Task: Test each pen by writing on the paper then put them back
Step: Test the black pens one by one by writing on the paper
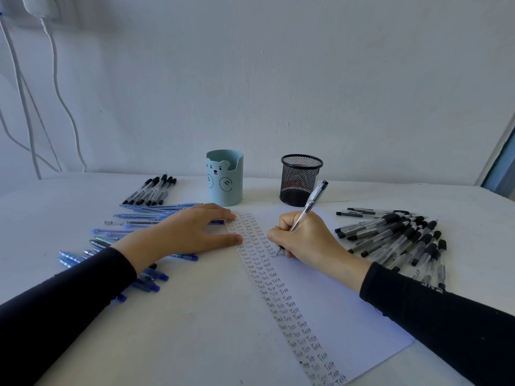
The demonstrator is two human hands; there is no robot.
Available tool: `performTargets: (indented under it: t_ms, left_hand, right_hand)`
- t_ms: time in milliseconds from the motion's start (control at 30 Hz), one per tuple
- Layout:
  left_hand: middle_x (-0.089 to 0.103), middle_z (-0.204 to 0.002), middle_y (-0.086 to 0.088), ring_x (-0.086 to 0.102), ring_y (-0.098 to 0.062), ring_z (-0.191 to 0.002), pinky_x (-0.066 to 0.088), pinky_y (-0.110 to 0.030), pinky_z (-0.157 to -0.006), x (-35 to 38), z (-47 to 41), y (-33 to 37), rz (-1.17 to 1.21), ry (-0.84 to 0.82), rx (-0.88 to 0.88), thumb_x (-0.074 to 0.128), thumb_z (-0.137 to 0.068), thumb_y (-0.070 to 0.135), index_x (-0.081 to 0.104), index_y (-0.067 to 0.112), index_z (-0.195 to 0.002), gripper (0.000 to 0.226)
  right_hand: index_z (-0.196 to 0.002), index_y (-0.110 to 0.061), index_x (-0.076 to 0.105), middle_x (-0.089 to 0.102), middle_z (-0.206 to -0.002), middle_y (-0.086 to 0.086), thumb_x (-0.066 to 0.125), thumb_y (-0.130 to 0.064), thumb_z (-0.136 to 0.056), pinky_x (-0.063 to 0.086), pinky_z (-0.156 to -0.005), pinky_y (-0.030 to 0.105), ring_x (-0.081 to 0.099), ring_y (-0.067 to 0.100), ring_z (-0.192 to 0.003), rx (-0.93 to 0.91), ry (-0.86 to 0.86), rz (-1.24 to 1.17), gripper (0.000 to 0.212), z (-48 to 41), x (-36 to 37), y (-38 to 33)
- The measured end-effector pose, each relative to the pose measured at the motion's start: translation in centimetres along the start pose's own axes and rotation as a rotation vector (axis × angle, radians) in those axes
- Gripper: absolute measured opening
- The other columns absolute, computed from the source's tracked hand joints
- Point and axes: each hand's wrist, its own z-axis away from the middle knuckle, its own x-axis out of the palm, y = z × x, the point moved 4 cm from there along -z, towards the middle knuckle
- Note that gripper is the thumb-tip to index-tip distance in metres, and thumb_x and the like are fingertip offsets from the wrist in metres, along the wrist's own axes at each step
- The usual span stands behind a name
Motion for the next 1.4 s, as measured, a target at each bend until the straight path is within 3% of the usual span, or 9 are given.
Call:
performTargets:
  t_ms: [133, 333, 533, 667, 800, 900, 1133, 1300, 1400]
  left_hand:
    - [0.044, -0.143, 0.02, 0.041, -0.004, -0.13, 0.033, -0.034, -0.114, -0.1, 0.1, 0.2, -0.011, -0.001, 0.005, 0.037, -0.06, 0.094, 0.048, 0.041, -0.136, 0.093]
    - [0.043, -0.144, 0.02, 0.039, -0.004, -0.132, 0.033, -0.036, -0.114, 0.0, 0.0, 0.1, -0.003, -0.001, -0.004, 0.029, -0.051, 0.102, 0.048, 0.042, -0.136, 0.106]
    - [0.045, -0.142, 0.021, 0.04, -0.003, -0.132, 0.031, -0.033, -0.115, 0.0, 0.0, 0.1, 0.004, 0.02, 0.0, 0.033, -0.053, 0.099, 0.05, 0.041, -0.134, 0.101]
    - [0.045, -0.142, 0.022, 0.04, -0.003, -0.132, 0.029, -0.036, -0.116, 0.0, 0.0, 0.0, -0.003, 0.03, -0.003, 0.028, -0.049, 0.102, 0.051, 0.042, -0.133, 0.106]
    - [0.044, -0.143, 0.024, 0.037, -0.004, -0.134, 0.02, -0.037, -0.118, 0.0, -0.1, 0.1, -0.091, 0.038, 0.01, 0.02, -0.05, 0.103, 0.049, 0.043, -0.134, 0.107]
    - [0.043, -0.143, 0.025, 0.036, -0.004, -0.134, 0.017, -0.034, -0.118, 0.0, 0.0, 0.1, -0.097, 0.031, 0.007, 0.019, -0.05, 0.103, 0.048, 0.043, -0.135, 0.107]
    - [0.042, -0.144, 0.024, 0.035, -0.003, -0.134, 0.016, -0.034, -0.118, -0.1, 0.1, 0.3, -0.098, 0.025, 0.02, 0.016, -0.05, 0.103, 0.047, 0.043, -0.136, 0.109]
    - [0.042, -0.145, 0.022, 0.034, -0.002, -0.135, 0.01, -0.038, -0.121, 0.0, -0.1, 0.3, -0.08, 0.036, 0.033, 0.038, -0.084, 0.072, 0.048, 0.04, -0.136, 0.062]
    - [0.05, -0.14, 0.015, 0.043, -0.005, -0.13, 0.024, -0.028, -0.115, -0.3, -0.2, 0.5, -0.004, 0.125, 0.105, 0.044, -0.097, 0.046, 0.059, 0.034, -0.129, 0.037]
  right_hand:
    - [-0.062, 0.009, 0.047, 0.043, -0.051, 0.01, 0.065, -0.003, -0.081, 0.037, -0.042, 0.013, 0.046, 0.002, -0.033, 0.005, -0.001, 0.023, 0.029, 0.0, 0.0, 0.1]
    - [-0.05, -0.016, 0.051, 0.064, -0.056, 0.002, 0.056, -0.016, -0.09, 0.045, -0.063, 0.031, 0.054, 0.014, -0.055, -0.025, -0.032, -0.008, 0.04, -0.4, -0.6, -0.2]
    - [-0.099, -0.014, 0.051, 0.048, -0.048, -0.001, 0.046, -0.051, -0.098, 0.045, -0.05, 0.033, 0.047, 0.014, -0.04, -0.156, -0.073, 0.075, 0.038, -0.9, -2.9, -2.2]
    - [-0.125, -0.025, 0.058, 0.066, -0.072, -0.007, 0.044, -0.038, -0.103, 0.055, -0.074, 0.04, 0.064, 0.015, -0.069, -0.367, -0.101, 0.323, 0.029, -0.8, -3.1, -2.0]
    - [-0.151, -0.024, 0.035, 0.06, -0.089, -0.006, 0.045, -0.028, -0.103, 0.044, -0.076, 0.018, 0.056, 0.004, -0.083, -0.43, -0.198, 0.488, 0.049, -0.5, -2.1, -1.4]
    - [-0.13, -0.022, 0.046, 0.054, -0.077, -0.009, 0.044, -0.03, -0.103, 0.037, -0.06, 0.017, 0.053, 0.002, -0.068, -0.455, -0.208, 0.537, 0.028, -0.2, -1.6, -1.3]
    - [-0.114, -0.015, 0.071, 0.062, -0.113, -0.007, 0.059, -0.022, -0.098, 0.05, -0.085, 0.036, 0.061, 0.012, -0.092, -0.488, -0.218, 0.554, 0.021, -0.5, -0.9, 0.1]
    - [-0.137, -0.019, 0.057, 0.043, -0.151, -0.007, 0.047, -0.03, -0.103, 0.035, -0.111, 0.033, 0.04, 0.009, -0.135, -0.386, -0.348, 0.721, 0.037, -0.5, 0.1, 0.6]
    - [-0.139, -0.017, 0.054, 0.048, -0.145, 0.0, 0.046, -0.015, -0.102, 0.032, -0.112, 0.028, 0.041, 0.014, -0.134, -0.373, -0.347, 0.632, 0.038, -1.7, -1.8, 0.7]
